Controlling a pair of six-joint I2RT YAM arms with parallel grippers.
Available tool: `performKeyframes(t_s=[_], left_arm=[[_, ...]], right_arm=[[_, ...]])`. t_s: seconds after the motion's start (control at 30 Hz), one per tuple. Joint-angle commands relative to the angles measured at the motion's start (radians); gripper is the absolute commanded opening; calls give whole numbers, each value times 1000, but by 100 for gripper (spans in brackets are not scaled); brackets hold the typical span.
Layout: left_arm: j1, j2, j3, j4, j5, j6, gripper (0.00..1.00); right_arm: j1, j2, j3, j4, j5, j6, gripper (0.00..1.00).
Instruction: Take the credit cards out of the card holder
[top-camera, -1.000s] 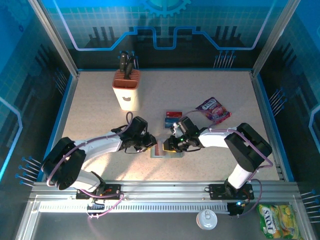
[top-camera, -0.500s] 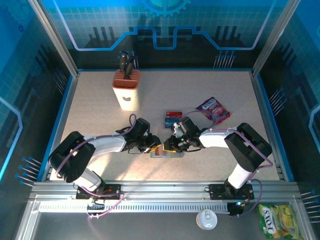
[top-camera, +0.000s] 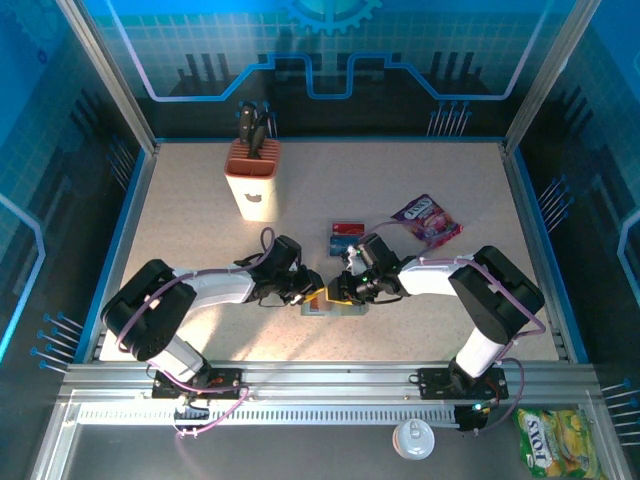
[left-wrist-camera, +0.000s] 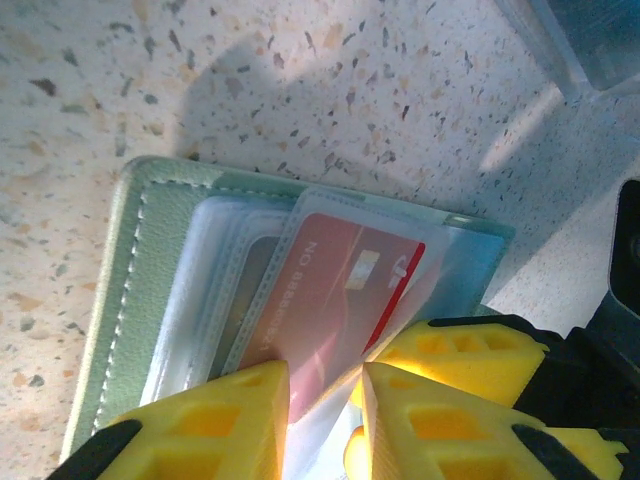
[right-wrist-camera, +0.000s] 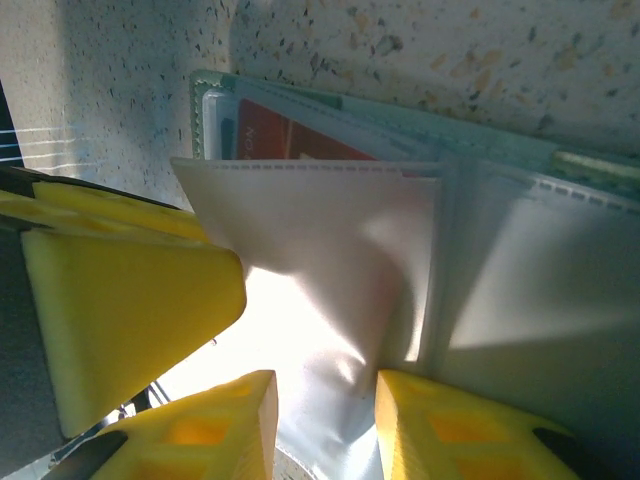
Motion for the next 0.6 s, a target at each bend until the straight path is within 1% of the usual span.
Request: performKeyframes(t_s=[0.0, 0.2, 0.33, 0.57], left_arm=[[-10, 8, 4, -2, 32, -5, 25], [-10, -3, 10, -15, 29, 0, 20], [-12, -16, 17, -29, 27, 3, 20], [-17, -42, 46, -77, 21, 20, 22]], right_arm=[[-9, -8, -26, -31, 11, 5, 33], [-9, -23, -24, -35, 13, 6, 33], [-11, -54, -22, -44, 15, 1, 33], [-26, -160, -1, -158, 64, -43, 33]])
